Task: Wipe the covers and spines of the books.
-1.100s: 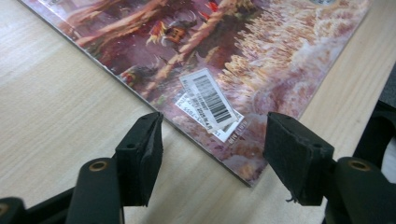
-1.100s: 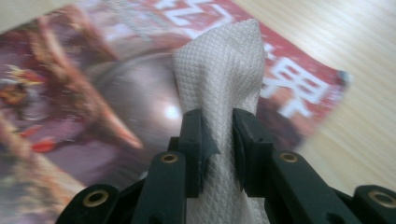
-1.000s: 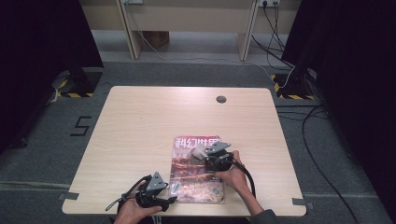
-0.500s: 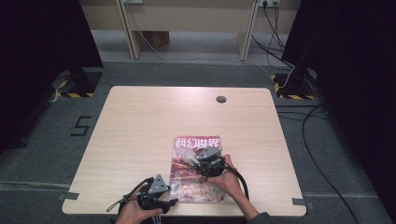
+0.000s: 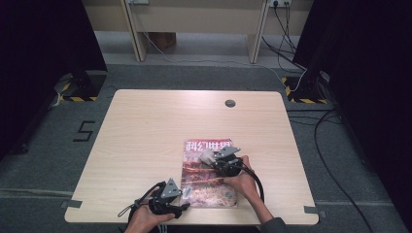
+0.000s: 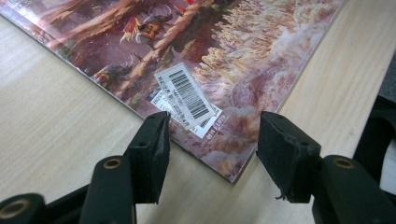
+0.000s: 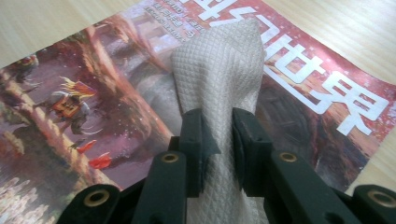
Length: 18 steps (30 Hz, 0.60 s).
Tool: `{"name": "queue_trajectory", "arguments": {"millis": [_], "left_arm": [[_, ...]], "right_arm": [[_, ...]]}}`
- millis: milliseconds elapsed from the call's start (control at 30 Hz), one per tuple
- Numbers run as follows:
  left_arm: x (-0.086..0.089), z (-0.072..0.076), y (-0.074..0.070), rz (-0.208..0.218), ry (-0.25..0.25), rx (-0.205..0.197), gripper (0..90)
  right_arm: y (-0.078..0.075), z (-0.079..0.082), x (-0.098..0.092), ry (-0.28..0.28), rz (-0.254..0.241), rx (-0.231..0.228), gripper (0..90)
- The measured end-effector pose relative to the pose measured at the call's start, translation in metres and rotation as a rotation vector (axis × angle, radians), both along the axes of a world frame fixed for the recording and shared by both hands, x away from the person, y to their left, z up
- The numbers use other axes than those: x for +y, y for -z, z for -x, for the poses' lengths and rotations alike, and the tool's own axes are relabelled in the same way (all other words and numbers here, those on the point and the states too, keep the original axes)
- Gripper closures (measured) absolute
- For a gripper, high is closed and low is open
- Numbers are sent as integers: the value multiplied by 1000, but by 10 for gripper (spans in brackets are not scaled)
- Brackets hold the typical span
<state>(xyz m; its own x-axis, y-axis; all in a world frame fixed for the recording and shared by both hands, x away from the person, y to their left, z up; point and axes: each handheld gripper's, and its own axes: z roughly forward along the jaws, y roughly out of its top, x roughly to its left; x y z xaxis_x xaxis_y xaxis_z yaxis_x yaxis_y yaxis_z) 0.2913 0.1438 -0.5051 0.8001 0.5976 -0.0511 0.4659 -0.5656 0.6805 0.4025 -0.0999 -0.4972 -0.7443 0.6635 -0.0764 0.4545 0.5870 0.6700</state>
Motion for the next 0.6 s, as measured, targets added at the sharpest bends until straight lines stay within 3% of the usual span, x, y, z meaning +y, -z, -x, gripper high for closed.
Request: {"name": "queue_trajectory", "arguments": {"millis": [200,600], "left_arm": [[-5,-2,-1,-14,3,-8,438],[-10,-5,0,-10,-5,-19,439]], "right_arm": [[-1,-3,0,32,25,-16,756],[0,5,36,-55,14,-8,755]]}}
